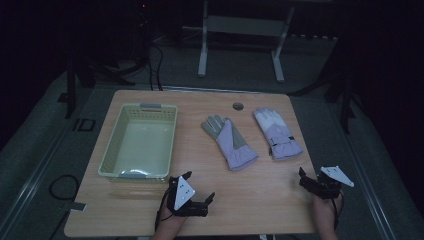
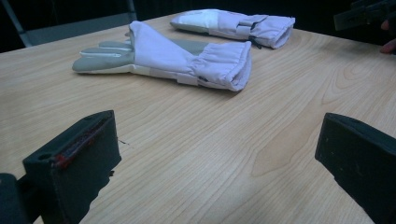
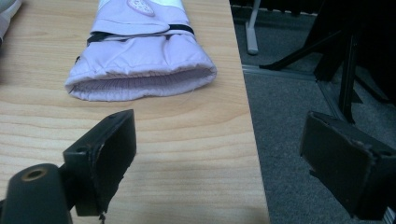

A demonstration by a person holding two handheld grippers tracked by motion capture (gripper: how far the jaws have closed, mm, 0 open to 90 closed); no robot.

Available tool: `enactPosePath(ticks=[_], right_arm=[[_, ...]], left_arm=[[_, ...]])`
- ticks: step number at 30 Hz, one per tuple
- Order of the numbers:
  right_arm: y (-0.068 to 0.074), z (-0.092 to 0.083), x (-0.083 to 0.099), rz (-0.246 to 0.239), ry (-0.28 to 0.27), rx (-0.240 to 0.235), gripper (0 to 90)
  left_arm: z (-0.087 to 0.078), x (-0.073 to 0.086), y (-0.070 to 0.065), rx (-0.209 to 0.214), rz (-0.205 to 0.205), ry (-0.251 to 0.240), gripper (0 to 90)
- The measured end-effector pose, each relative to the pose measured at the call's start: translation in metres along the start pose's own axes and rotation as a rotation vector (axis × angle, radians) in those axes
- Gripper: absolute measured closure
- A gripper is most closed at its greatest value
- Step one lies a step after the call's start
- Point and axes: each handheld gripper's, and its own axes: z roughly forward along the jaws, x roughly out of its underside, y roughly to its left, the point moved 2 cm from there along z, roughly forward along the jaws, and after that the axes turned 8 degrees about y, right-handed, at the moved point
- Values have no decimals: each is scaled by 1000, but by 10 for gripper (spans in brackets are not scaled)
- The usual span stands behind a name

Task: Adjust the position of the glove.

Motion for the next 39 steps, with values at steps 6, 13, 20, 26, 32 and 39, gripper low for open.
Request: enactPosePath(ticks=[6,13,20,26,32,39], right_arm=[[-2,3,-2,10,65,-65,109],[-5,-3,-16,24,100,-95,163],[1,-9,-40,3,147,-146,143],[16,-11,-66,-27,100,-198,116],[34,-11,-95,-65,84,-260,148],[56,-5,-117,-88,92,-316,124]], left_arm=[[0,0,3,7,-27,2,0],[0,0,2,4,-16,-2,0],[-1,0,1,3,-12,-7,0],[0,0,2,5,-23,-6,0],[-1,0,2,10,-16,-8,0],[0,0,2,13,-26,-7,0]])
